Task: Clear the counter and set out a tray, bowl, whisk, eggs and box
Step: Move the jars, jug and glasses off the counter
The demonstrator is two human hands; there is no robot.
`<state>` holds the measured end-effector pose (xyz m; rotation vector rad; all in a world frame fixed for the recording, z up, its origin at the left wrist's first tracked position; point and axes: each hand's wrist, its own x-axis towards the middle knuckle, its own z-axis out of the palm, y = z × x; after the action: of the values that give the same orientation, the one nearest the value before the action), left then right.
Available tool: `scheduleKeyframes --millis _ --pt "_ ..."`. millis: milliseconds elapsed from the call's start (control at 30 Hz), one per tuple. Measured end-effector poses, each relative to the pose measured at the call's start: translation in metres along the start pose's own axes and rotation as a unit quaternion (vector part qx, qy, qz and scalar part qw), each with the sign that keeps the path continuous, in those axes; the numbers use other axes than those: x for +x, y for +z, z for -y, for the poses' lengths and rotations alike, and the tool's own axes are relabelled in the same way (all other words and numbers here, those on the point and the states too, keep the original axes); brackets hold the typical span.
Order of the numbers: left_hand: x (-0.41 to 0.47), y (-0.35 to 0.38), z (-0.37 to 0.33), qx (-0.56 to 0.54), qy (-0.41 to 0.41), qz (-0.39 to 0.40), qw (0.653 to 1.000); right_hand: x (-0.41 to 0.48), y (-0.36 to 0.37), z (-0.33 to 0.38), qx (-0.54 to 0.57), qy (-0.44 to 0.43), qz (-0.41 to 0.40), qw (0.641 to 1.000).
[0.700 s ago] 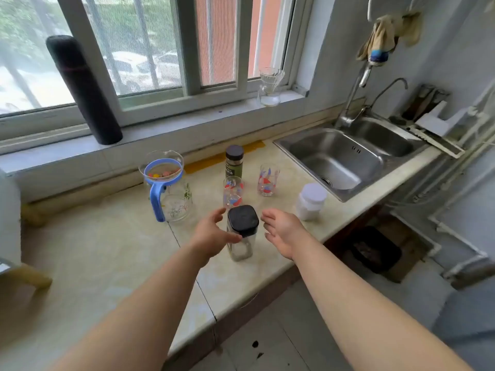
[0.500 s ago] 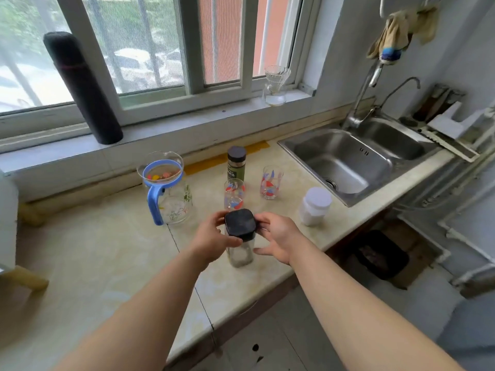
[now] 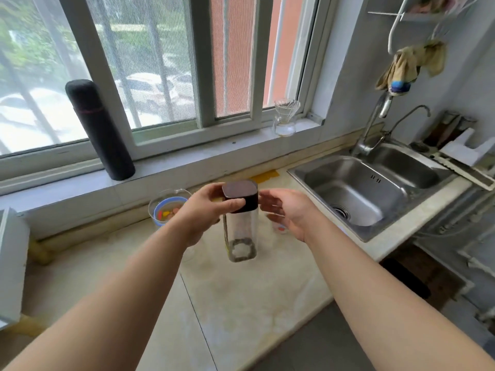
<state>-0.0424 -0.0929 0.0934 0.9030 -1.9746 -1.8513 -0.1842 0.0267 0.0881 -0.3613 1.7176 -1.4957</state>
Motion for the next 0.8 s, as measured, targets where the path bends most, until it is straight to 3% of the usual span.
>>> scheduleKeyframes --millis 233,800 --pt "0.056 -0.038 -0.025 -0.056 0.043 -0.051 0.996 0.059 0.016 0.025 -0.151 -0.077 -0.076 0.983" --pt "0.151 -0.062 0.005 -0.037 0.022 -0.092 0.995 0.162 0.054 -0.009 -0.312 0.041 -0.092 0.945"
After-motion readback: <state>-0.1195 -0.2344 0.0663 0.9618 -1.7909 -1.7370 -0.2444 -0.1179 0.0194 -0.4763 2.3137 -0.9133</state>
